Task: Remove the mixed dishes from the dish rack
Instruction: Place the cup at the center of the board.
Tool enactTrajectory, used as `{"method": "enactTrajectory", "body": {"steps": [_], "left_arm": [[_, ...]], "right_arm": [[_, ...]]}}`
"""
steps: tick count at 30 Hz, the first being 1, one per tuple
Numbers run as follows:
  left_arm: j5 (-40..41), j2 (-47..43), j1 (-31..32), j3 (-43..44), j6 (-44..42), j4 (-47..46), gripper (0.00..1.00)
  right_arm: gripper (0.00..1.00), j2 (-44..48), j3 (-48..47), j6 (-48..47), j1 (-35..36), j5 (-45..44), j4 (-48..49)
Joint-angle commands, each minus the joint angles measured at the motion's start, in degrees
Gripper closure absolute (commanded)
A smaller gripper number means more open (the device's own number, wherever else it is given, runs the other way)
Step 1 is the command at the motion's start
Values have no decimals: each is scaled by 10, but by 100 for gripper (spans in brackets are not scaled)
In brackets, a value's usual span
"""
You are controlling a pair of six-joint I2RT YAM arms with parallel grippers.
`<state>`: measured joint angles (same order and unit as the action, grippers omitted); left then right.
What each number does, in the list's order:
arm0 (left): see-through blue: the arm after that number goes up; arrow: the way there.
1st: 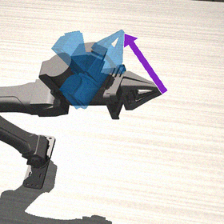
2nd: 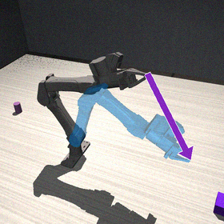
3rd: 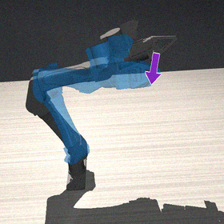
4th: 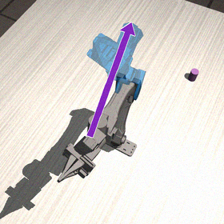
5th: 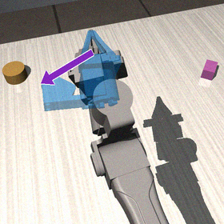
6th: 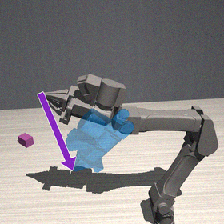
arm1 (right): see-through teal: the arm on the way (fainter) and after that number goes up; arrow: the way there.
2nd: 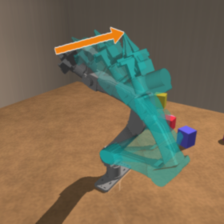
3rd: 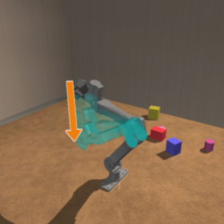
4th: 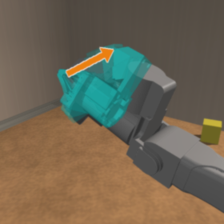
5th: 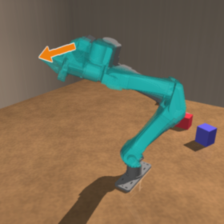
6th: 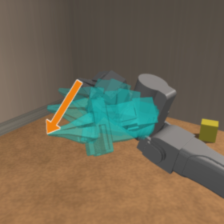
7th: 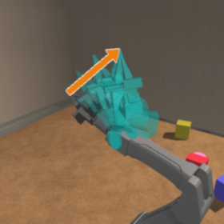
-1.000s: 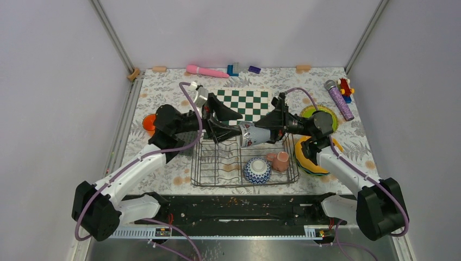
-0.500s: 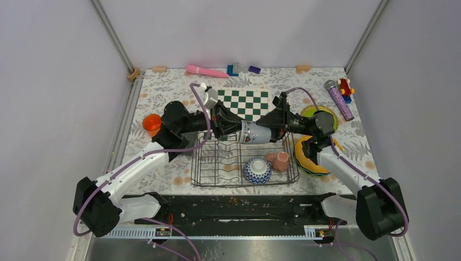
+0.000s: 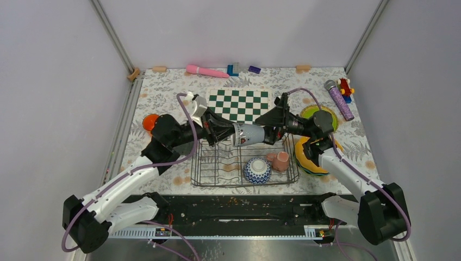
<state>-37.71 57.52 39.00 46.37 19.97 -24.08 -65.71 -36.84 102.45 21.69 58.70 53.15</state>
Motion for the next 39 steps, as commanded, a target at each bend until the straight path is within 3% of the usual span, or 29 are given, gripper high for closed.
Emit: {"method": "enactTrajectory", "body": {"steps": [1, 5, 12, 18, 24, 28, 33, 39], "left_arm": [[79, -53, 2, -17, 20, -20, 100], [224, -100, 3, -27, 33, 74, 100], [544, -139, 2, 27, 106, 328, 100], [725, -109, -14, 102, 194, 533, 100], [700, -107, -107, 96, 250, 631, 100], [659, -99, -186, 90, 267, 690, 100], [680, -85, -237, 80, 308, 767, 100], [643, -55, -343, 34, 327, 775, 100]], "right_arm": [[0, 29, -9, -73, -5, -40, -80], [0, 56, -20, -162, -21, -84, -203], [0, 128, -94, -448, -31, -269, -570], [0, 185, -110, -569, -31, -447, -690], [0, 193, -122, -641, -31, -541, -736], [1, 191, -110, -656, -31, -547, -709], [0, 182, -105, -700, -31, -572, -721], [0, 181, -95, -723, -31, -606, -722]]}}
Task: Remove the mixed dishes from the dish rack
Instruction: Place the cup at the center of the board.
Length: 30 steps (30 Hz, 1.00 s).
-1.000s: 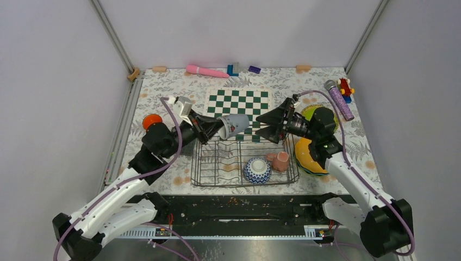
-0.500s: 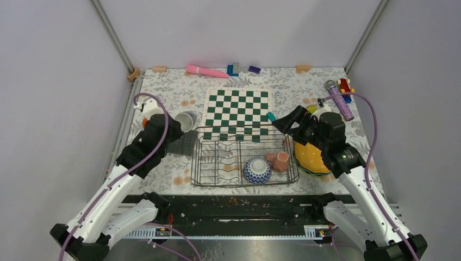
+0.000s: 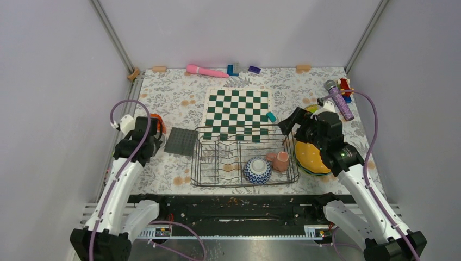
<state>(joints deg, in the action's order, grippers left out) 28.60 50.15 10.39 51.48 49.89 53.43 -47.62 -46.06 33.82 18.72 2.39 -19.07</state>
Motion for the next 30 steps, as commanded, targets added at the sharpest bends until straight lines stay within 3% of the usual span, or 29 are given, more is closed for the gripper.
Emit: {"method": "enactTrajectory", "body": {"steps": [1, 9, 20, 26, 28, 30], "left_arm": [[-35, 28, -74, -22, 24, -7, 100], [-100, 134, -181, -18, 13, -58, 100], [-86, 249, -211, 22, 10, -77, 100], [-104, 276, -228, 25, -2, -87, 95], [-107, 276, -230, 26, -4, -90, 86], [-108, 273, -230, 26, -7, -93, 83]], "right_arm": [[0, 0, -3, -38, -2, -47, -2], [0, -9, -10, -52, -2, -64, -21], [0, -19, -16, -56, -2, -71, -36], [0, -25, -21, -57, -2, -76, -45], [0, -28, -22, -58, -2, -79, -46], [0, -28, -22, -57, -2, -80, -46]]}}
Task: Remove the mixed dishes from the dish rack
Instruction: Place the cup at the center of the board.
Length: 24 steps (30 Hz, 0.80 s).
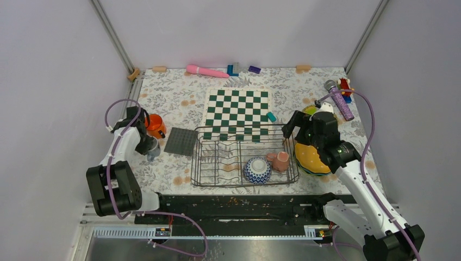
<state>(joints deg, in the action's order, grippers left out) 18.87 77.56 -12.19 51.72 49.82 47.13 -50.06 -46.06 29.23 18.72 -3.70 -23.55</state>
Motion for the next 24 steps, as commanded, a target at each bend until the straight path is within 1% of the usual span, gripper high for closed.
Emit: {"method": "enactTrajectory", "body": {"steps": [1, 3, 5, 8, 12, 15, 16, 17, 22, 24], "left_arm": [[-10, -3, -5, 24, -8, -31, 81], [-6, -9, -5, 25, -8, -31, 76], [-6, -17, -5, 26, -8, -31, 67], [-9, -32, -5, 32, -21, -31, 57], [9, -73, -5, 30, -14, -27, 39], [24, -118, -5, 27, -8, -22, 18], [26, -136, -5, 25, -6, -23, 7], [25, -157, -5, 24, -8, -23, 2], [-12, -250, -3, 25, -26, -38, 1], [-57, -286, -3, 16, -45, -68, 1]], "right_arm": [[0, -4, -22, -11, -2, -19, -1], [0, -4, -23, -12, -2, -18, -2], [0, -3, -24, -13, -2, -14, -2], [0, 0, -26, -16, -2, -6, -1], [0, 6, -23, -22, -2, 19, 8], [0, 13, -16, -25, -2, 35, 15], [0, 14, -13, -24, -2, 35, 17], [0, 16, -12, -26, -2, 43, 17], [1, 23, -21, -39, -2, 66, -15], [2, 27, -29, -57, -2, 82, -36]]}}
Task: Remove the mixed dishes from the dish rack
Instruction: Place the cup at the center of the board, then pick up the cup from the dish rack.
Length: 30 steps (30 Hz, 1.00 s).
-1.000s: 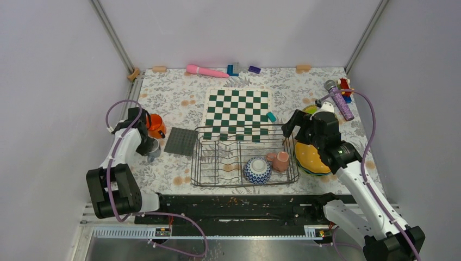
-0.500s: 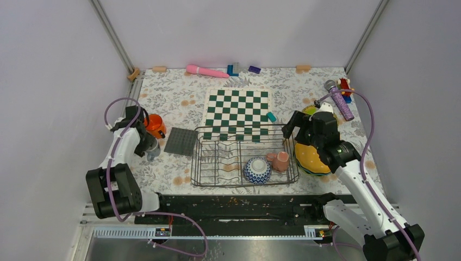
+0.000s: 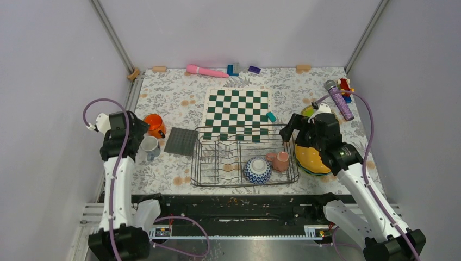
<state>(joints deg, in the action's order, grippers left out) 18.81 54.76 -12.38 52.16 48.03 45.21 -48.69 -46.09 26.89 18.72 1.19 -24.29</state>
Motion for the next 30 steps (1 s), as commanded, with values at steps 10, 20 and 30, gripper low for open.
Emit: {"method": "enactTrajectory", "body": {"steps": [10, 20, 30], "left_arm": [[-300, -100, 160, -38, -109, -293, 1], [-338, -41, 227, -48, -152, -311, 1], [-325, -53, 227, -62, -168, -303, 1]], "right_arm": [[2, -76, -95, -82, 155, -96, -152], [17, -143, -88, -81, 190, -113, -183], [22, -190, -84, -86, 201, -130, -188]]}}
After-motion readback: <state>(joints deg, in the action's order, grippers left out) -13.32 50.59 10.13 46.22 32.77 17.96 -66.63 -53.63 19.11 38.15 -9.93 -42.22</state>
